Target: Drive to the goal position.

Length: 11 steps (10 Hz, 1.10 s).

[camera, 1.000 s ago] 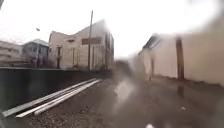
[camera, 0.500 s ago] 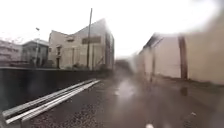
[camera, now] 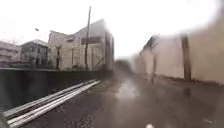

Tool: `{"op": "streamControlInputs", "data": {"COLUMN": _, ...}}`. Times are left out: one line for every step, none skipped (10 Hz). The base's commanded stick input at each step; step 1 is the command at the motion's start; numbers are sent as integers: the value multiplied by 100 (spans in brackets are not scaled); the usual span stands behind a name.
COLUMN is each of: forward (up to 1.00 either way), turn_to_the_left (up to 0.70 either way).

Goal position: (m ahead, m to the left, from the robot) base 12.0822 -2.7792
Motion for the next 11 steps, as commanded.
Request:
{"op": "streamControlInputs", "data": {"forward": 50, "turn_to_the_left": 7}}
{"op": "streamControlInputs", "data": {"forward": 50, "turn_to_the_left": 7}}
{"op": "streamControlInputs", "data": {"forward": 50, "turn_to_the_left": 7}}
{"op": "streamControlInputs", "data": {"forward": 50, "turn_to_the_left": 7}}
{"op": "streamControlInputs", "data": {"forward": 50, "turn_to_the_left": 7}}
{"op": "streamControlInputs", "data": {"forward": 50, "turn_to_the_left": 7}}
{"op": "streamControlInputs", "data": {"forward": 50, "turn_to_the_left": 7}}
{"op": "streamControlInputs", "data": {"forward": 50, "turn_to_the_left": 7}}
{"op": "streamControlInputs", "data": {"forward": 50, "turn_to_the_left": -22}}
{"op": "streamControlInputs", "data": {"forward": 50, "turn_to_the_left": -33}}
{"op": "streamControlInputs", "data": {"forward": 50, "turn_to_the_left": -43}}
